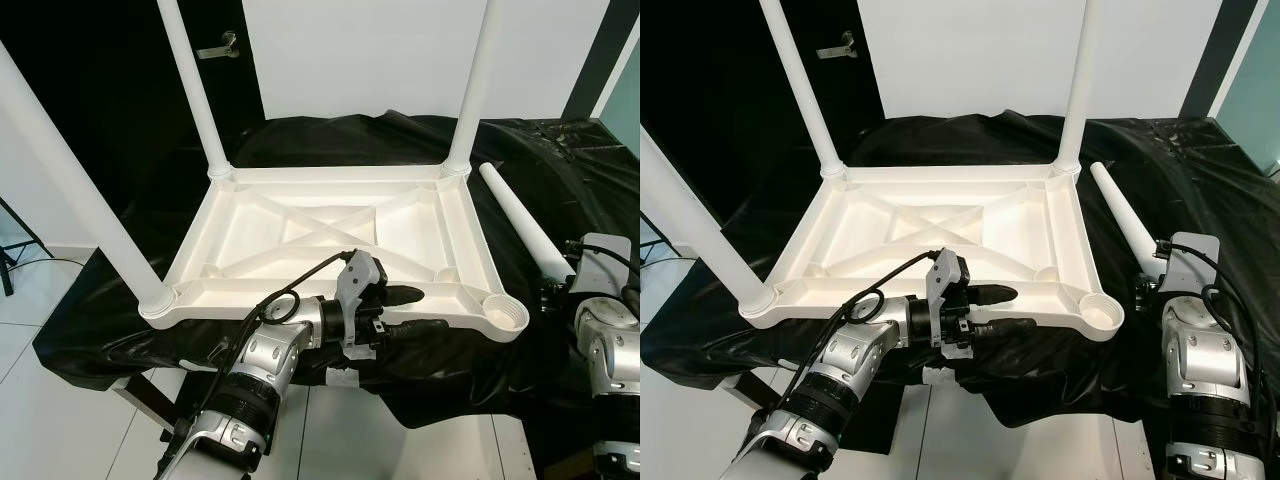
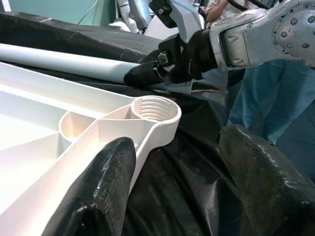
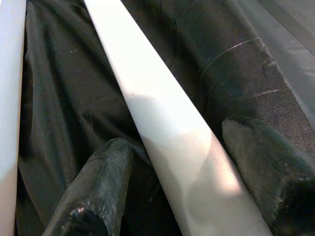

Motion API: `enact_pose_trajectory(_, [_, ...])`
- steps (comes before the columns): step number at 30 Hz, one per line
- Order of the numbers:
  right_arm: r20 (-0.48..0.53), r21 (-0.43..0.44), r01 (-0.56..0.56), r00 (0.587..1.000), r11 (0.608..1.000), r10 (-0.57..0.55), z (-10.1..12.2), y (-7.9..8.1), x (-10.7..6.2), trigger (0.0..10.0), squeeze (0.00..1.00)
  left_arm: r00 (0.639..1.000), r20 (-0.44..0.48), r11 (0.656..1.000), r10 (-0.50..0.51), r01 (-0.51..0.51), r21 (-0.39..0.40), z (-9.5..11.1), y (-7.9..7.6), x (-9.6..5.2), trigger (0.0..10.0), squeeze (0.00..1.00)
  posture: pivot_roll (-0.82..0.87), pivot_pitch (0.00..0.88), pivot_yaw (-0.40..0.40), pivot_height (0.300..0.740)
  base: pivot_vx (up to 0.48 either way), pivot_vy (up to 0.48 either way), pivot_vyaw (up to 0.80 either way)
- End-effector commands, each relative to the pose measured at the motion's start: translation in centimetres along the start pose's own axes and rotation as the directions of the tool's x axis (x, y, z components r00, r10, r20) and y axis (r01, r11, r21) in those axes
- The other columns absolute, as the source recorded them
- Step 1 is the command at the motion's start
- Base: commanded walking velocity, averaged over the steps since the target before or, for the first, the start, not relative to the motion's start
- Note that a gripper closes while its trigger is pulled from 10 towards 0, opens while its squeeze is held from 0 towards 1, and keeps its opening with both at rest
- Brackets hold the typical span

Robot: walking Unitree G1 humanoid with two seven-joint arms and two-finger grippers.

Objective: Building children table

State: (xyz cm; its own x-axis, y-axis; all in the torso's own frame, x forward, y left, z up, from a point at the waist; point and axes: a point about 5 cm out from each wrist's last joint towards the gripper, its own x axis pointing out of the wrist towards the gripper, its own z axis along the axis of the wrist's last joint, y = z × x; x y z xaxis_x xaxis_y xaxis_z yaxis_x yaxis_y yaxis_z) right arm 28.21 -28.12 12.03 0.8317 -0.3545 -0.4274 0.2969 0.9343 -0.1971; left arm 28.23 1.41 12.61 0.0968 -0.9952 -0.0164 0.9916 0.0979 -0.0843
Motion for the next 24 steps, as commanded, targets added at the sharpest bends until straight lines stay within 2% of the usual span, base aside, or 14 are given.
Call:
enact_pose_trajectory(1, [-0.268,0.056,-0.044,0.962,0.997,0.057,-6.0,1.0,0.2,10.0,0.0,1.0,-0.021,1.0,0.013,-0.013,0.013,0.0,0.0,-0.1,10.0,0.0,-0.18,0.0,0.08,0.74,0.0,0.0,0.0])
enact_pose_trajectory(2, [-0.305,0.077,-0.033,0.951,0.996,0.055,-7.1,1.2,0.0,10.0,0.0,1.0,-0.027,1.0,0.014,-0.013,0.014,-0.1,-0.1,-0.1,10.0,0.0,-0.18,0.0,0.083,0.74,0.0,0.0,0.0])
enact_pose_trajectory(4, [-0.305,0.077,-0.033,0.951,0.996,0.055,-7.1,1.2,0.0,10.0,0.0,1.0,-0.027,1.0,0.014,-0.013,0.014,-0.1,-0.1,-0.1,10.0,0.0,-0.18,0.0,0.083,0.74,0.0,0.0,0.0])
enact_pose_trajectory(5, [-0.326,0.111,-0.009,0.944,0.994,0.045,-8.0,1.2,-0.3,10.0,0.0,0.999,-0.036,1.0,0.013,-0.012,0.016,-0.2,-0.1,-0.1,10.0,0.0,-0.19,0.0,0.087,0.74,0.0,0.0,0.0])
enact_pose_trajectory(6, [-0.326,0.111,-0.009,0.944,0.994,0.045,-8.0,1.2,-0.3,10.0,0.0,0.999,-0.036,1.0,0.013,-0.012,0.016,-0.2,-0.1,-0.1,10.0,0.0,-0.19,0.0,0.087,0.74,0.0,0.0,0.0])
enact_pose_trajectory(7, [-0.313,0.155,0.009,0.949,0.988,0.041,-8.2,1.3,-0.4,10.0,1.0,0.999,-0.046,1.0,0.009,-0.008,0.017,-0.3,-0.1,0.0,10.0,0.0,-0.2,0.0,0.094,0.74,0.0,0.0,0.0])
enact_pose_trajectory(12, [-0.277,0.171,0.009,0.96,0.985,0.039,-6.9,1.3,-0.7,10.0,1.0,0.998,-0.067,1.0,-0.005,0.007,0.023,-0.4,-0.2,0.4,10.0,0.0,-0.21,0.0,0.098,0.74,0.0,0.0,0.0])
enact_pose_trajectory(17, [-0.282,0.17,-0.003,0.958,0.985,0.052,-6.3,1.3,-0.9,10.0,1.0,0.997,-0.072,1.0,-0.005,0.007,0.028,-0.3,-0.2,0.6,10.0,0.0,-0.21,0.0,0.096,0.74,0.0,0.0,0.0])
enact_pose_trajectory(20, [-0.315,0.213,-0.009,0.946,0.977,0.078,-5.8,1.4,-1.6,10.0,1.0,0.997,-0.079,1.0,0.003,0.0,0.03,-0.3,-0.2,0.7,10.0,0.0,-0.21,0.0,0.089,0.74,0.0,0.0,0.0])
enact_pose_trajectory(21, [-0.333,0.236,-0.013,0.938,0.972,0.094,-5.9,1.5,-1.9,10.0,0.29,0.997,-0.083,1.0,0.007,-0.004,0.03,-0.3,-0.2,0.7,10.0,0.0,-0.2,0.0,0.087,0.74,0.0,0.0,0.0])
enact_pose_trajectory(22, [-0.351,0.258,-0.013,0.93,0.966,0.106,-6.0,1.7,-2.2,10.0,0.29,0.996,-0.09,1.0,0.012,-0.01,0.028,-0.3,-0.2,0.7,10.0,0.0,-0.2,0.0,0.087,0.74,0.0,0.0,0.0])
enact_pose_trajectory(23, [-0.374,0.27,-0.016,0.92,0.963,0.12,-6.3,1.9,-2.6,10.0,0.01,0.995,-0.098,1.0,0.017,-0.015,0.027,-0.4,-0.1,0.6,10.0,0.0,-0.2,0.0,0.086,0.74,0.0,0.0,0.0])
enact_pose_trajectory(24, [-0.374,0.27,-0.016,0.92,0.963,0.12,-6.3,1.9,-2.6,10.0,0.01,0.995,-0.098,1.0,0.017,-0.015,0.027,-0.4,-0.1,0.6,10.0,0.0,-0.2,0.0,0.086,0.74,0.0,0.0,0.0])
